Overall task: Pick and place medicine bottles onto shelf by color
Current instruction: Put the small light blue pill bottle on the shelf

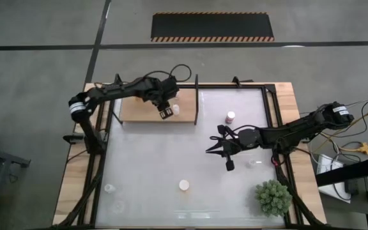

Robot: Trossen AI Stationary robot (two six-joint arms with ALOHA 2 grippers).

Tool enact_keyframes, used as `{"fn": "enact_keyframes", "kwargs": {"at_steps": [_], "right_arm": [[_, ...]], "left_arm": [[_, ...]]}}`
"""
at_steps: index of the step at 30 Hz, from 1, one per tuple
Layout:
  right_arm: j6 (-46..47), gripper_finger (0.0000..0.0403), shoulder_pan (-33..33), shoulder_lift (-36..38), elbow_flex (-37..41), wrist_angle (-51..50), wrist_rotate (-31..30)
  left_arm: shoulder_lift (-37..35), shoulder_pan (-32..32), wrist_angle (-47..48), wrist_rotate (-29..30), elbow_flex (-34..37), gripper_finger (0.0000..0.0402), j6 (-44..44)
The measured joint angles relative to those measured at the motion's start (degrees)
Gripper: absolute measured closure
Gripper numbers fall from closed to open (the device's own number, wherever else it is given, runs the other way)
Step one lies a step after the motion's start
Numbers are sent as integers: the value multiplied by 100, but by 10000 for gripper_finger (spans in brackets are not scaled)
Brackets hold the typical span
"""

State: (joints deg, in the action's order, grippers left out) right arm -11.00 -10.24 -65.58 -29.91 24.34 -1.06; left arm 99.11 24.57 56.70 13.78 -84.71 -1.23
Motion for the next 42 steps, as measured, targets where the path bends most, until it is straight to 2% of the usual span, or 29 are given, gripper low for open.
{"fn": "enact_keyframes", "kwargs": {"at_steps": [6,11,38,42], "right_arm": [[-3,390,0,0,4,-4,0],[-3,390,0,0,4,-4,-2],[11,390,0,0,4,-11,-7],[13,390,0,0,4,-13,-7]], "left_arm": [[301,106,-48,39,0,302,-190],[384,121,-81,660,0,302,-398],[392,144,-247,600,36,301,-518],[392,143,-248,599,42,289,-518]]}}
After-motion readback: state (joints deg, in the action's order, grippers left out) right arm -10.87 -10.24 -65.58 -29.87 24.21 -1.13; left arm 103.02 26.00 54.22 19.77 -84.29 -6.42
